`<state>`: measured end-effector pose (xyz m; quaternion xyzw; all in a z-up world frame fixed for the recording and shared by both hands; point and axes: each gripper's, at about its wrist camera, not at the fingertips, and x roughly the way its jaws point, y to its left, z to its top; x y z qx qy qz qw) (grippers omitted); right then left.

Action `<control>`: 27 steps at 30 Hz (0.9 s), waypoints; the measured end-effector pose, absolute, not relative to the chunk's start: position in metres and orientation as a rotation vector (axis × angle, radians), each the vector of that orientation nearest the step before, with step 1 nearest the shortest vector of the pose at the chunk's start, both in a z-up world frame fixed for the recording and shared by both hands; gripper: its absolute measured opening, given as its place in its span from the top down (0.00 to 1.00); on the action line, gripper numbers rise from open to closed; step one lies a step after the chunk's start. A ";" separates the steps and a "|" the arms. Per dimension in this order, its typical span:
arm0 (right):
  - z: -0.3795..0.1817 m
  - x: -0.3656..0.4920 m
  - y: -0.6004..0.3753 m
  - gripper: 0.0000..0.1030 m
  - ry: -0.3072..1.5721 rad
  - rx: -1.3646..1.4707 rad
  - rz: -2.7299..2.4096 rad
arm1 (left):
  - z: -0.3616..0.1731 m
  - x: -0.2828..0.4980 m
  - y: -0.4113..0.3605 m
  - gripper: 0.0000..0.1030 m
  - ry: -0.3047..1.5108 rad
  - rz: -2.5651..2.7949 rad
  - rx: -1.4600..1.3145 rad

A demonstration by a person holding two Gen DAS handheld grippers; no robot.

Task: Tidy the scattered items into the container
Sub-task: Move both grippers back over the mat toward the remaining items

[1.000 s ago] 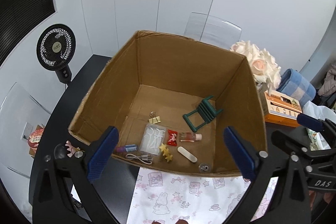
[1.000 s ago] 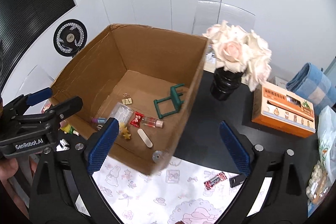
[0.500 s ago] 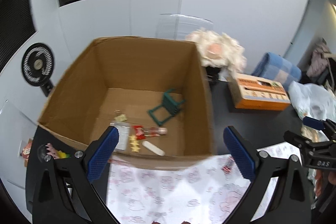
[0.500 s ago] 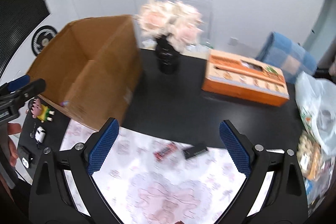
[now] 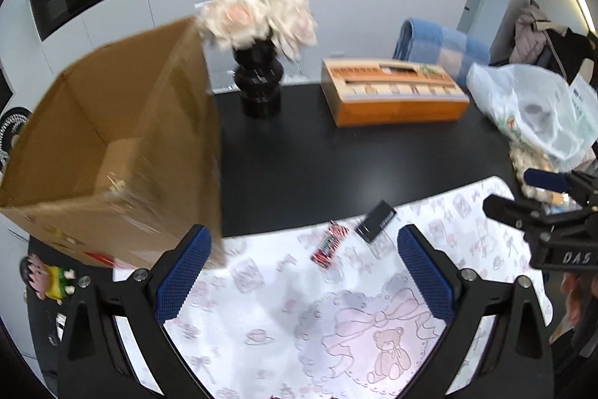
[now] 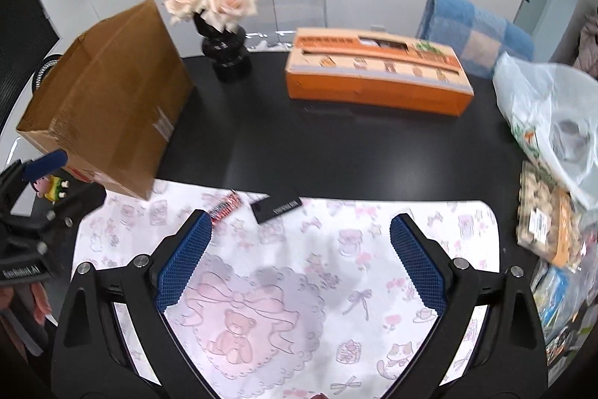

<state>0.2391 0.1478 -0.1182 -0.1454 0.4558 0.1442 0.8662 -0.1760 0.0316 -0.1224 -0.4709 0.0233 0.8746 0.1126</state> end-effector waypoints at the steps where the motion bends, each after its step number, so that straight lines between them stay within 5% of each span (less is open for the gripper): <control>1: -0.124 0.241 0.144 0.05 0.965 -0.301 0.300 | -0.130 -0.175 0.036 0.03 0.069 2.557 -1.399; 19: -0.221 0.285 0.150 0.05 1.084 -0.345 0.325 | -0.259 -0.189 0.062 0.03 0.022 2.438 -1.605; 27: -0.228 0.297 0.149 0.05 1.096 -0.352 0.320 | -0.275 -0.202 0.081 0.08 0.084 2.421 -1.576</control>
